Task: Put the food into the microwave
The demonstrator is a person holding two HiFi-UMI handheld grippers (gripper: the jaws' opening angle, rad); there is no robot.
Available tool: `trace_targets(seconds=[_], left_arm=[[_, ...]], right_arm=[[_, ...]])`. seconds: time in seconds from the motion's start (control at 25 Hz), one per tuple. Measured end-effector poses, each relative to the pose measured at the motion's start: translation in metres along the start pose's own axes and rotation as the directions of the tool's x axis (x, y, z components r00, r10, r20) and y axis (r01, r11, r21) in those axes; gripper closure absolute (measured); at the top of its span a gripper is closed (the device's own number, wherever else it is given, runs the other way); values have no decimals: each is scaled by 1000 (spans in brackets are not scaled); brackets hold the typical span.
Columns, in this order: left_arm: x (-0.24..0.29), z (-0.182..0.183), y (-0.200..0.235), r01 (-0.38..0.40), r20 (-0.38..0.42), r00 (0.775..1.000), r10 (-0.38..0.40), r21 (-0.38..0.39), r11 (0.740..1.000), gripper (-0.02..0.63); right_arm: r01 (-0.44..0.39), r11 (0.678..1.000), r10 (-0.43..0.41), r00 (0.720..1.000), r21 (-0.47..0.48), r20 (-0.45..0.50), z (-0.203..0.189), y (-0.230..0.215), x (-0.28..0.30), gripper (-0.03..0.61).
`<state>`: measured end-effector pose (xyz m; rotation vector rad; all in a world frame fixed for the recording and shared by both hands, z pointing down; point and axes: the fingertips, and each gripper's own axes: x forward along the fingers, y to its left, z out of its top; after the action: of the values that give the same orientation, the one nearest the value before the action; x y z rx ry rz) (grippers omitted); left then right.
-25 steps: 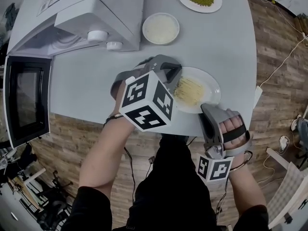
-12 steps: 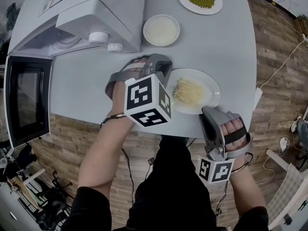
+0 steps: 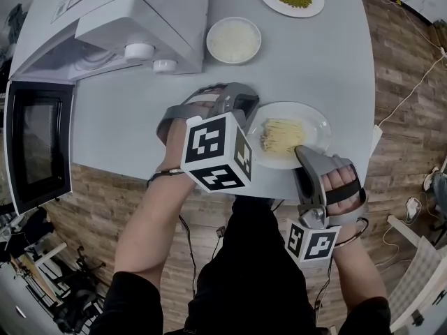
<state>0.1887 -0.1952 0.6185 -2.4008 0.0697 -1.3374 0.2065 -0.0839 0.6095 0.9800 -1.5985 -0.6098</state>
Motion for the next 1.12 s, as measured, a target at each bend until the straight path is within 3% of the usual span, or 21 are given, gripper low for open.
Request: trace_targets(seconds=[0.32, 0.52, 0.8, 1.12], left_arm=[[-1, -1, 2, -44, 9, 999, 44, -8, 999, 606], [-1, -3, 3, -59, 3, 998, 59, -14, 998, 606], [0, -3, 5, -77, -11, 997, 76, -12, 997, 606], [-26, 4, 29, -225, 9, 974, 225, -30, 974, 606]], right_arm=[[91, 995, -91, 996, -34, 10, -1, 0, -4, 503], [94, 996, -94, 996, 3, 2, -3, -3, -2, 503], [152, 988, -150, 988, -28, 45, 2, -6, -10, 508], [162, 985, -161, 987, -62, 22, -7, -6, -15, 535]])
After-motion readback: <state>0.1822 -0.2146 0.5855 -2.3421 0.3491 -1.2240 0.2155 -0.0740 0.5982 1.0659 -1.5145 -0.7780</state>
